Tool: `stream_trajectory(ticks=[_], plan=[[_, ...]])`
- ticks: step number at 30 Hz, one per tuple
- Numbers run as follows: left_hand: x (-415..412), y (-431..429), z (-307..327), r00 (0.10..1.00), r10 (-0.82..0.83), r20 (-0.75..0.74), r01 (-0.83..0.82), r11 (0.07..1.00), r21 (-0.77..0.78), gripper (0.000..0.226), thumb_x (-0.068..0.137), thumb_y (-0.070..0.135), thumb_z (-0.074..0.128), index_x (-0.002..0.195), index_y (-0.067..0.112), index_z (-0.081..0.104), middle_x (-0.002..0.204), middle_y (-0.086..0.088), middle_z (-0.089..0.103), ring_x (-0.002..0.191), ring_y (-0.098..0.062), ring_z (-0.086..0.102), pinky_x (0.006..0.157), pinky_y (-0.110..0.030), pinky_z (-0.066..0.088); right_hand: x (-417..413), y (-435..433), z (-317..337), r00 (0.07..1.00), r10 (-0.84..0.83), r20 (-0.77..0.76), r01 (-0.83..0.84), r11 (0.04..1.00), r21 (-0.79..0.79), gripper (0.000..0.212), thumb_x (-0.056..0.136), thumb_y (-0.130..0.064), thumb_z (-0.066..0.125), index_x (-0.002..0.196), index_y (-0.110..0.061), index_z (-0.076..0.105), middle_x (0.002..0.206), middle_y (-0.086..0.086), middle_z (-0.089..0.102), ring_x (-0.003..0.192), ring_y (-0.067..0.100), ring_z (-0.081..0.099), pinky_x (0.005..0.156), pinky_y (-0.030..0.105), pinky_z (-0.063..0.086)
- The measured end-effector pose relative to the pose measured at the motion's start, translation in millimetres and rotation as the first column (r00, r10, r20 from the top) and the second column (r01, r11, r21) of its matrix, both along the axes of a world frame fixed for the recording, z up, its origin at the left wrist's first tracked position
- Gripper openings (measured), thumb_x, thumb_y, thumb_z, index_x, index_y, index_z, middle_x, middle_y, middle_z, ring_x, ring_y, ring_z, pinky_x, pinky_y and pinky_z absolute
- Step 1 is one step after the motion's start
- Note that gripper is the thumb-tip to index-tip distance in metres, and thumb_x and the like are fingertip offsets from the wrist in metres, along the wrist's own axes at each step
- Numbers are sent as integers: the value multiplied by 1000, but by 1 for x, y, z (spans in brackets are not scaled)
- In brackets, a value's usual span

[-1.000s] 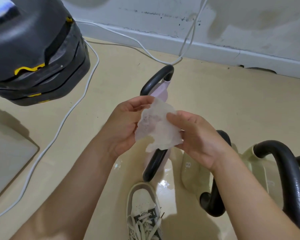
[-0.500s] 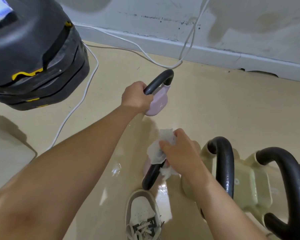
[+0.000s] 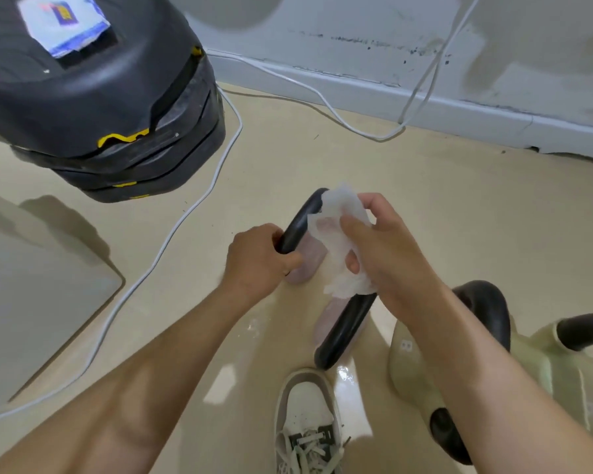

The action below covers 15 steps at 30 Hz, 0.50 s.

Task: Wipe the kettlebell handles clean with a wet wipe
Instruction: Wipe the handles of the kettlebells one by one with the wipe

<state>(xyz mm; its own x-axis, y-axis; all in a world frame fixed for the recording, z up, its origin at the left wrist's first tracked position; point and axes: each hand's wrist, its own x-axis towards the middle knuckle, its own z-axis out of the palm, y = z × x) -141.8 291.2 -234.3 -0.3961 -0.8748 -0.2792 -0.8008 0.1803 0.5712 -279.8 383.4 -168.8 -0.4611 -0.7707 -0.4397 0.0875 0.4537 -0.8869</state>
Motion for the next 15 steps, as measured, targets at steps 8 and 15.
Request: stream_trajectory(ticks=[8, 15], plan=[[83, 59, 11, 997, 83, -3, -83, 991, 108, 14, 73, 28, 72, 82, 21, 64, 72, 7, 65, 61, -9, 55, 49, -17, 36, 60, -3, 11, 909, 267, 321, -235, 963, -134, 21, 96, -17, 52, 114, -19, 62, 63, 0, 54, 42, 9, 40, 52, 25, 36], [124, 79, 11, 965, 185, -188, -120, 944, 308, 27, 78, 33, 74, 102, 26, 63, 95, 15, 65, 73, 2, 56, 62, -11, 39, 101, 11, -25, 931, 339, 134, -354, 928, 113, 18, 95, -14, 50, 107, -16, 63, 71, 0, 57, 62, 13, 55, 57, 24, 42]])
